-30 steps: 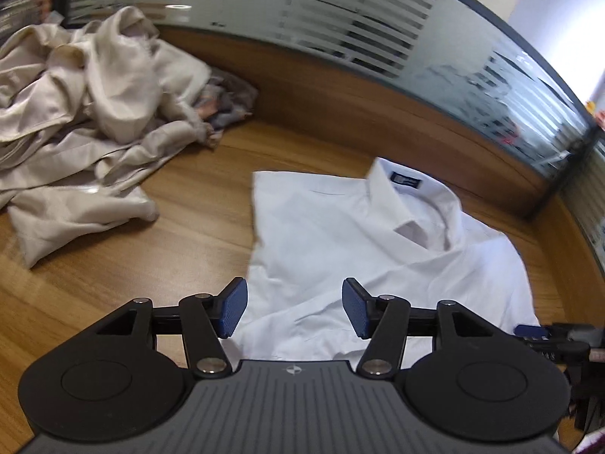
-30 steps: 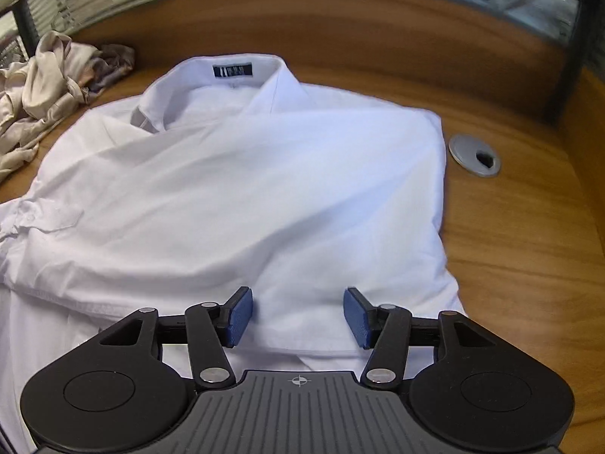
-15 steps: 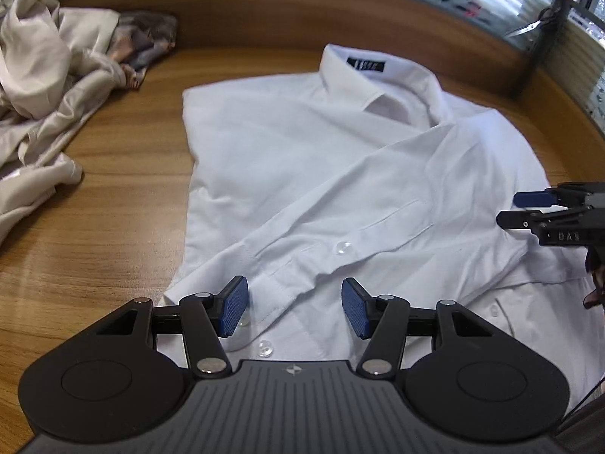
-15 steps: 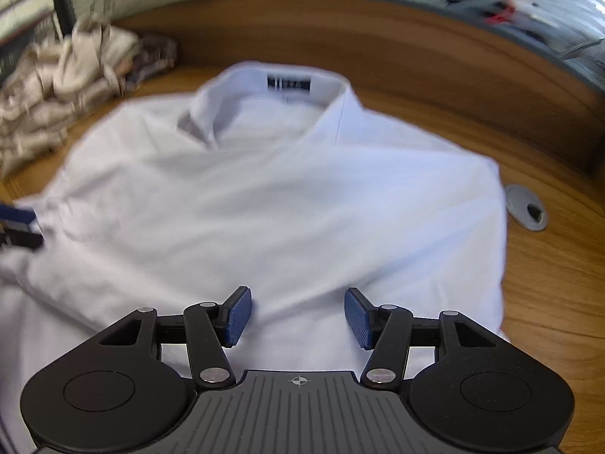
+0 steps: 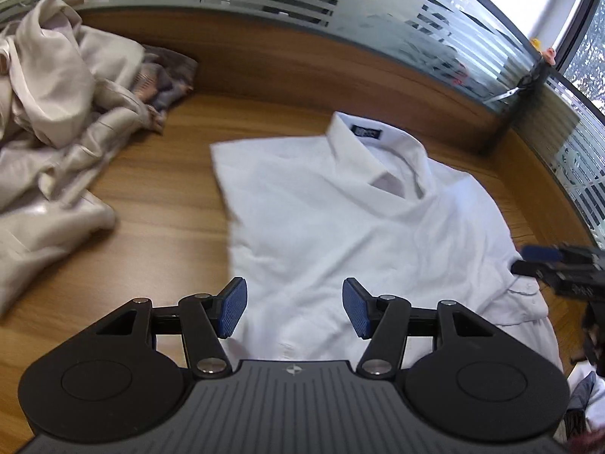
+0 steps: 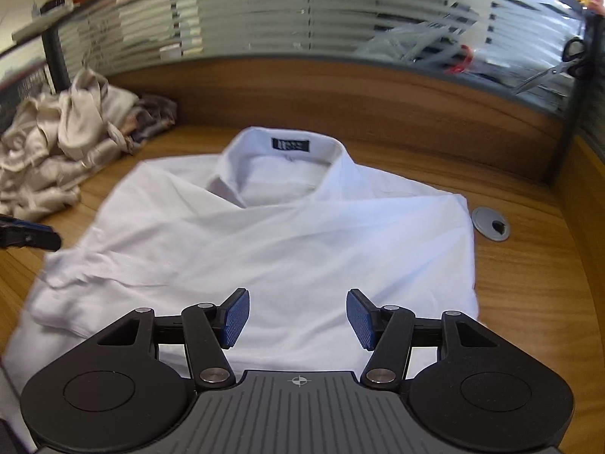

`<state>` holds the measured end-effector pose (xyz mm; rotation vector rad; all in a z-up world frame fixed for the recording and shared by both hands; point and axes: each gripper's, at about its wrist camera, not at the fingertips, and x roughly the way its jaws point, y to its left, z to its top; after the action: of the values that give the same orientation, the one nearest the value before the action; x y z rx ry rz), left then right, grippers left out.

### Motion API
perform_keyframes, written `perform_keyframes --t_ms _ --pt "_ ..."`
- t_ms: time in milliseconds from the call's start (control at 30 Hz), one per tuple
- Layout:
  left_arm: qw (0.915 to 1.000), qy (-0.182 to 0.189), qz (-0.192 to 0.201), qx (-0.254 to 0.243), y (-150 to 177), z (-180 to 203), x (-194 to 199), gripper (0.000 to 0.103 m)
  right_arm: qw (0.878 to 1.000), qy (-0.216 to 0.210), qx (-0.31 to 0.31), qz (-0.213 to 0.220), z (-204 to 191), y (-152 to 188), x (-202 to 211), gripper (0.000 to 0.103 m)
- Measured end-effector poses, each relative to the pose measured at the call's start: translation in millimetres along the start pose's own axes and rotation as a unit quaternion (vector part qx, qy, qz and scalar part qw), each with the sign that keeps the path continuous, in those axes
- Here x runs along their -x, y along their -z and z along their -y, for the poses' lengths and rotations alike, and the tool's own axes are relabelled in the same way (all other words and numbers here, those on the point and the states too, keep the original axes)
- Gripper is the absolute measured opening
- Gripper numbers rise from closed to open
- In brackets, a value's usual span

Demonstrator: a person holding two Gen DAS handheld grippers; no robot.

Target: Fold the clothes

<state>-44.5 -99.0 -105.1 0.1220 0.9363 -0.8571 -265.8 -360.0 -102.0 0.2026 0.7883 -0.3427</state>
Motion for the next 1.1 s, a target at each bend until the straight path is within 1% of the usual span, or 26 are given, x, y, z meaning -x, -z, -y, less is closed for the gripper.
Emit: perform_keyframes --t_ms 100,167,233,367,500,600,667,733,833,900,967,1033,1100 --pt "0.9999 0.009 -0.01 0.01 -17.1 -27.7 3.5 0.062 1.0 -0.002 -0.019 -0.002 -22.9 5.0 12.2 0.06" --pt "0.9994 0.021 -0.021 0.018 -28.0 -47.2 5.0 0.062 1.0 0.002 -0.029 -0.004 -43.0 12.5 19.4 0.06" --pt "0.9989 0.033 -0.03 0.014 -38.3 -64.6 4.2 0.062 0.999 0.01 -0.045 -0.005 -63.5 19.8 24.6 0.06" --pt "0.9965 0.059 -0.051 -0.029 -57.5 -92.5 -0.3 0.062 0.995 0.036 -0.09 -0.006 -109.9 35.4 29.4 0.061" --pt "0.9901 0.081 -0.068 -0.092 -75.7 -109.6 -4.0 0.062 0.987 0.062 -0.15 -0.002 -160.1 50.2 29.5 0.062" --pt "0.9863 0.098 -0.074 -0.11 -90.9 -118.1 -10.6 0.064 0.981 0.071 -0.183 -0.003 -195.5 56.7 23.0 0.063" --pt "0.9842 0.114 -0.075 -0.113 -101.1 -120.9 -17.6 0.064 0.978 0.078 -0.196 -0.002 -218.6 57.4 17.0 0.064" --pt "0.9828 0.123 -0.079 -0.112 -109.7 -118.0 -29.4 0.064 0.976 0.084 -0.2 0.004 -240.6 54.6 9.1 0.064" --pt "0.9806 0.128 -0.075 -0.128 -120.1 -105.6 -49.1 0.064 0.979 0.092 -0.184 0.018 -269.8 45.5 -5.6 0.069" --pt "0.9791 0.13 -0.065 -0.143 -124.8 -96.4 -60.7 0.064 0.981 0.092 -0.169 0.017 -282.7 38.2 -20.1 0.072" --pt "0.9782 0.129 -0.062 -0.15 -127.9 -87.8 -72.8 0.064 0.983 0.093 -0.155 0.012 -293.0 31.3 -35.5 0.073" --pt "0.9788 0.128 -0.067 -0.146 -129.3 -81.6 -85.4 0.062 0.985 0.105 -0.136 0.007 -300.4 27.5 -47.6 0.073" --pt "0.9803 0.129 -0.073 -0.131 -130.4 -78.1 -96.9 0.061 0.987 0.116 -0.108 0.002 -307.1 25.4 -57.1 0.073"
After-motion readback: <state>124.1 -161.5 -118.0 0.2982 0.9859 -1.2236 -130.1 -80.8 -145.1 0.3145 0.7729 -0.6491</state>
